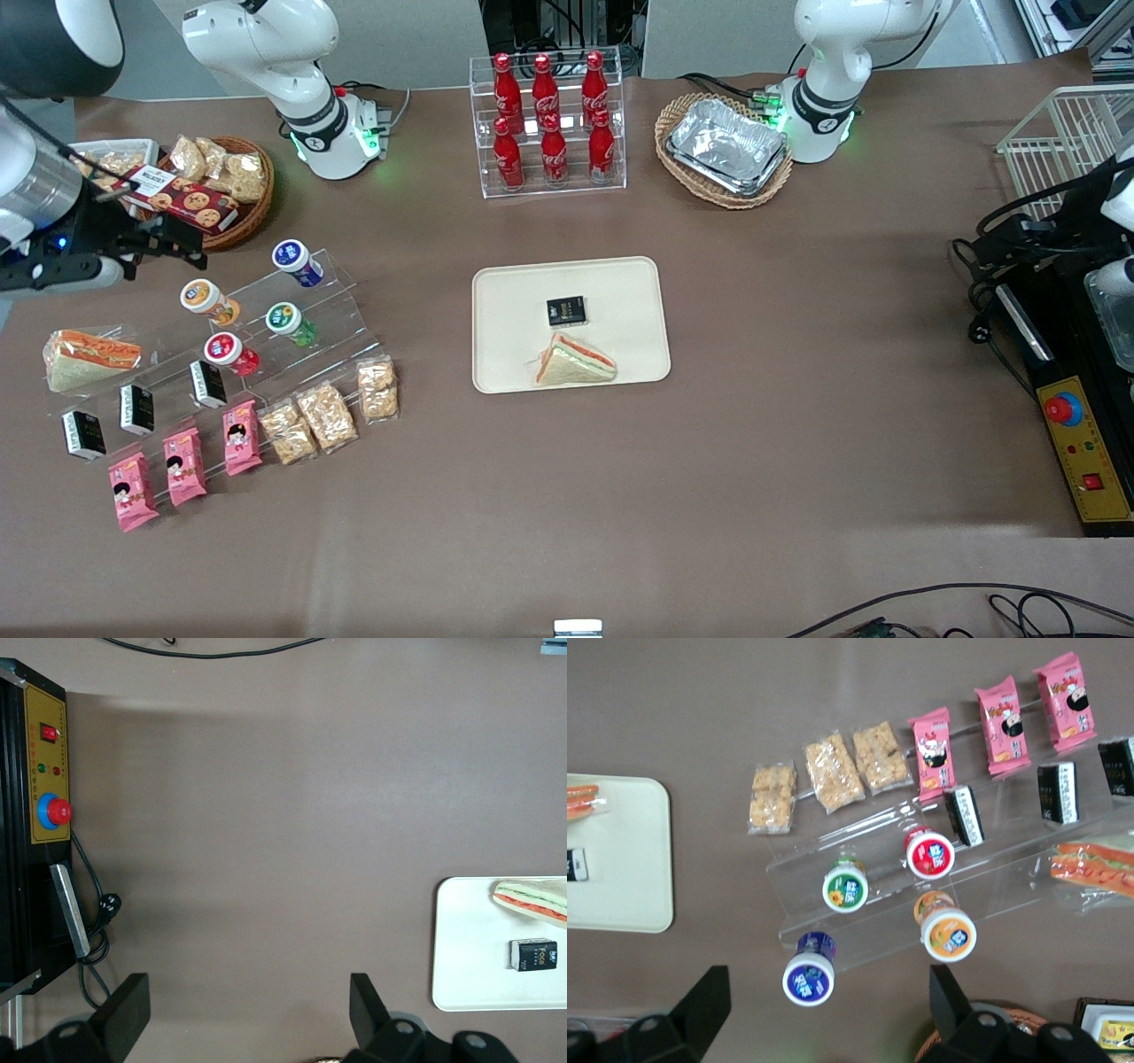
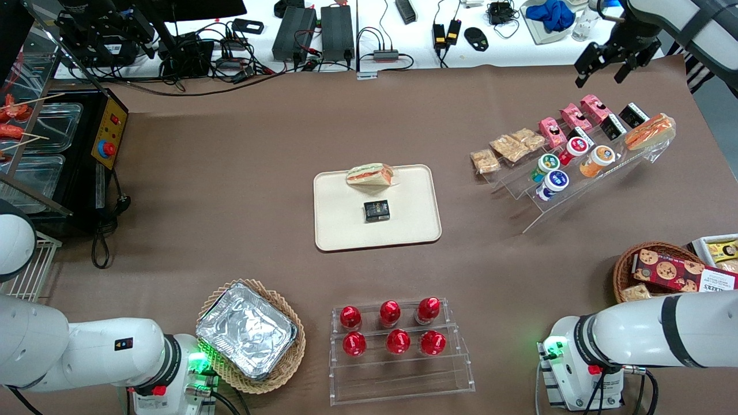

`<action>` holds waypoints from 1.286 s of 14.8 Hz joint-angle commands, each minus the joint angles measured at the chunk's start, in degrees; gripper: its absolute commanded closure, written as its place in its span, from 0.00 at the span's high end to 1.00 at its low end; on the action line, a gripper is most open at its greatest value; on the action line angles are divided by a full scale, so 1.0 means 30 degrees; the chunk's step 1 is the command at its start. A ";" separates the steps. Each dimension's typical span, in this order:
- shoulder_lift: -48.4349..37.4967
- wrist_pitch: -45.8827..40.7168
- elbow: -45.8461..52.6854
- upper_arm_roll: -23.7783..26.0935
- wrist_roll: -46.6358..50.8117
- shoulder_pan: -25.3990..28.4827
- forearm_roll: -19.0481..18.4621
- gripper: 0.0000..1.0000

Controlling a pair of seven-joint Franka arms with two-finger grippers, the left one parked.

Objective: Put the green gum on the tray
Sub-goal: 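Move the right gripper over the acrylic rack toward the green-labelled bottle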

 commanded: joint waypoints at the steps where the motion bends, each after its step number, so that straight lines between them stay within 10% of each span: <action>1: -0.1749 0.1089 -0.2557 -0.0095 0.0141 0.0182 0.0108 1.00; 19: 0.1208 1.2426 -1.0350 -0.0388 -0.0152 -0.0053 0.0225 1.00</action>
